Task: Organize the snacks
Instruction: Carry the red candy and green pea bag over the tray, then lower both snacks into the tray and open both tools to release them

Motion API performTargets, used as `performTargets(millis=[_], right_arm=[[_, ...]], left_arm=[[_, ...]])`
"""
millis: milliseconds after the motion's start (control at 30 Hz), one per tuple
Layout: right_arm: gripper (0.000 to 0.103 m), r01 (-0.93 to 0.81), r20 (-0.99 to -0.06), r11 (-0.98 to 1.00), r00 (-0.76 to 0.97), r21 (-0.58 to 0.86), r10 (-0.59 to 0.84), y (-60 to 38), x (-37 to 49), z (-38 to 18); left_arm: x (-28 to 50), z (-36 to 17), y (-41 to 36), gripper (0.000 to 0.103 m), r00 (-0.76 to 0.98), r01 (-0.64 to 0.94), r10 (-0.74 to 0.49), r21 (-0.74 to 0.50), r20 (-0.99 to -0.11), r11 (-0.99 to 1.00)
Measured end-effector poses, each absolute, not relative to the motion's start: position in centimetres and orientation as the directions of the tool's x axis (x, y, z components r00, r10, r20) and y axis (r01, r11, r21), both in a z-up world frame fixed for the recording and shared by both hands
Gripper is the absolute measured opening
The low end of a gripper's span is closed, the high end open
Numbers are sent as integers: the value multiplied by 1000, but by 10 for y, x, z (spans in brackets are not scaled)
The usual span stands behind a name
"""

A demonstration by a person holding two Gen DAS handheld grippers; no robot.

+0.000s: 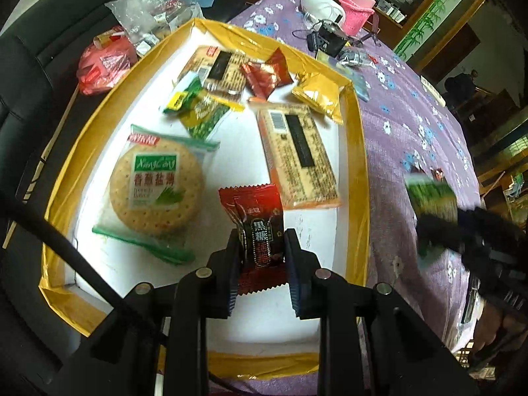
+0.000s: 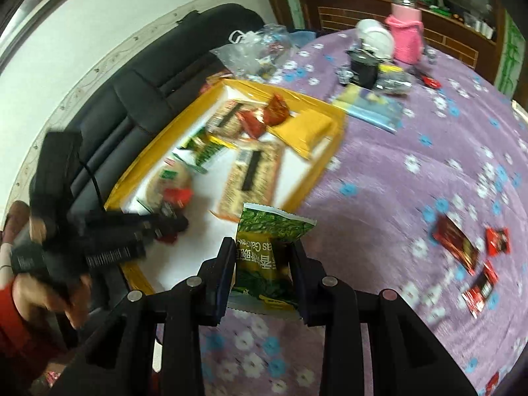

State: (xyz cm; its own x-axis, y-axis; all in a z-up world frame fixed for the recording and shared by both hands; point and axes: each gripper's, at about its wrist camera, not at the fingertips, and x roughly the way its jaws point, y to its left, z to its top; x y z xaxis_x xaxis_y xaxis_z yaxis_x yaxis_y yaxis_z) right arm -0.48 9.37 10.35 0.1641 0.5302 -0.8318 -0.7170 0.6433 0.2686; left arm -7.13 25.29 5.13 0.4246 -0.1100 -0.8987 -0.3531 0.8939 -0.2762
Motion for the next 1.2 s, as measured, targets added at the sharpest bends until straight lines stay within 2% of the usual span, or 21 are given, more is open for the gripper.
performTargets(millis=[333,567,1200], right_arm=[[32,-743,-827,565,28,358,561,179,16,92],[32,-774,-865,556,22,302,501,225,17,71],[32,-795,-888,546,22,262,459,249,26,50]], left_arm=[[-87,37,267,27,410,-357,-164,-323,-897,877],[-82,32,270,27,409,-348,-182,-337,-894,875],[-74,29,275,27,412,-338,-201,-354,-889,872]])
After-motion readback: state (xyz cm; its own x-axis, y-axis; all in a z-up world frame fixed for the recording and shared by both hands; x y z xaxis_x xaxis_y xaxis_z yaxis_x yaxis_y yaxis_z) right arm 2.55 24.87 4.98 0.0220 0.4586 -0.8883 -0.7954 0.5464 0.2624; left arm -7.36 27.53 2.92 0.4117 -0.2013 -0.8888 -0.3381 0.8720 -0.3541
